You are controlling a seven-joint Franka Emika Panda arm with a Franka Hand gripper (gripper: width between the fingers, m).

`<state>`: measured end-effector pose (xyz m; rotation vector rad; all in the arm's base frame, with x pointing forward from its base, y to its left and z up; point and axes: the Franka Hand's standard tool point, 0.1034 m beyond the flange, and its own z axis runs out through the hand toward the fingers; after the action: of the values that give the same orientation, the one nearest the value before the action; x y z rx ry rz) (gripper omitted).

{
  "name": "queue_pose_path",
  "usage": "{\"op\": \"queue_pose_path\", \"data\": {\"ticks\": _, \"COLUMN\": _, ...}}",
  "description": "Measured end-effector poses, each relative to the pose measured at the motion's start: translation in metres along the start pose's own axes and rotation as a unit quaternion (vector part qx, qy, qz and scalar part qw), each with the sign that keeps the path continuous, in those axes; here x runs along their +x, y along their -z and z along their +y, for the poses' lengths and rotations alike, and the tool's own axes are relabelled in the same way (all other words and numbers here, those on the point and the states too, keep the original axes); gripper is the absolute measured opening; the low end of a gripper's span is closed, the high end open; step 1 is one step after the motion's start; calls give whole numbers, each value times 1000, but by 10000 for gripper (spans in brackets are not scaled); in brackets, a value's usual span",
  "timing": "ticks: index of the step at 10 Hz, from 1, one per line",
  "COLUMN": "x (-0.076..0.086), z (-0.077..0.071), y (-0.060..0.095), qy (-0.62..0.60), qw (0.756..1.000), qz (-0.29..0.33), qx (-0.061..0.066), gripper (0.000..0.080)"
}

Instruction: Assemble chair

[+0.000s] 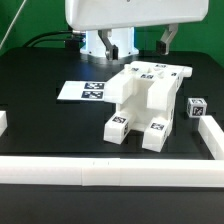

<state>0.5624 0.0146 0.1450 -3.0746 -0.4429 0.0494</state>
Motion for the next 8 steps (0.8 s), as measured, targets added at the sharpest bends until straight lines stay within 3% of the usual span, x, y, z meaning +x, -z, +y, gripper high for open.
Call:
{"op": "queue_pose_path", "data": {"ticks": 2, "x": -10, "z": 11, "y": 1, "qy": 129, "qw": 992, "qz": -3, "qx": 2, "gripper": 649}}
{"op": "queue_pose_path", "data": {"ticks": 4, "x": -22, "z": 15, "y": 1, "qy": 207, "qw": 978, "qz": -10, "qx": 12, "gripper": 649}}
{"op": "queue_pose_path", "data": {"ticks": 5, "x": -35, "z": 16, "y": 1, "qy": 197, "qw": 980, "qz": -10, "qx": 21, "gripper": 649}}
{"op": "queue_pose_path", "data": {"ticks": 8, "x": -35, "z": 19, "y": -1, "qy": 203, "qw": 979, "qz": -13, "qx": 22, "gripper": 649}}
